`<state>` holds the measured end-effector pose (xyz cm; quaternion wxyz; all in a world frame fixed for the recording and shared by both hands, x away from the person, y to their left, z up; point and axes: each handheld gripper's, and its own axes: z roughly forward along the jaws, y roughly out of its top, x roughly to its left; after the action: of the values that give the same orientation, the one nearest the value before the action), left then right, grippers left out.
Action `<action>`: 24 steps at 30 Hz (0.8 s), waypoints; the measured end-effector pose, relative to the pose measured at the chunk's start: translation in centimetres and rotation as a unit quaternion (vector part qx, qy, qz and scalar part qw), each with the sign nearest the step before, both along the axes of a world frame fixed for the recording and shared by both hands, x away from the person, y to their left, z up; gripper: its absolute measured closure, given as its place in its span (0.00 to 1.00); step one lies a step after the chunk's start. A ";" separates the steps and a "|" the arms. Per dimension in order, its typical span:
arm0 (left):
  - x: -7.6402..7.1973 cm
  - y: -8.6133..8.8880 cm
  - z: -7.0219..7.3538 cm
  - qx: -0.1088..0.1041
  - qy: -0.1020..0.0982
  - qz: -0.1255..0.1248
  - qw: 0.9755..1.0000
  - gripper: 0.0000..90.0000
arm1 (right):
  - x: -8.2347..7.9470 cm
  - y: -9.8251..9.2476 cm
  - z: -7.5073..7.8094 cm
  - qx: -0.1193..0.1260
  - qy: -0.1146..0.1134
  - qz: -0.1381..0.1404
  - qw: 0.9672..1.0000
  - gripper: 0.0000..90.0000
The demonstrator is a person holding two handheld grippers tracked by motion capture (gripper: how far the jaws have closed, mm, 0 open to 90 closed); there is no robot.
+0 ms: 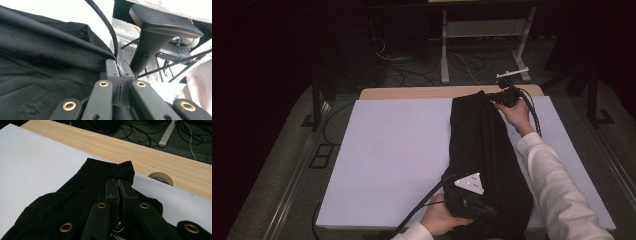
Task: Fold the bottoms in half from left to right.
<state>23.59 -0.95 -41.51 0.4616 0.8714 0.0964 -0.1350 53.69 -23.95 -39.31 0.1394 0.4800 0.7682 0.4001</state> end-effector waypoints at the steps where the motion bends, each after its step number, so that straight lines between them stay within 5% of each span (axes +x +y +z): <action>1: 0.0 -0.2 -0.1 0.000 0.001 0.000 1.000 0.98 | 0.0 -0.1 0.0 -0.001 0.001 0.000 1.000 0.95; 24: 0.2 -4.4 -0.3 0.007 0.013 -0.018 1.000 0.98 | -0.4 -2.1 -0.8 0.001 0.003 0.008 1.000 0.95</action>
<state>23.74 -5.31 -41.77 0.4514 0.8746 0.0874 -0.1537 53.29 -26.08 -40.13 0.1332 0.4751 0.7720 0.4007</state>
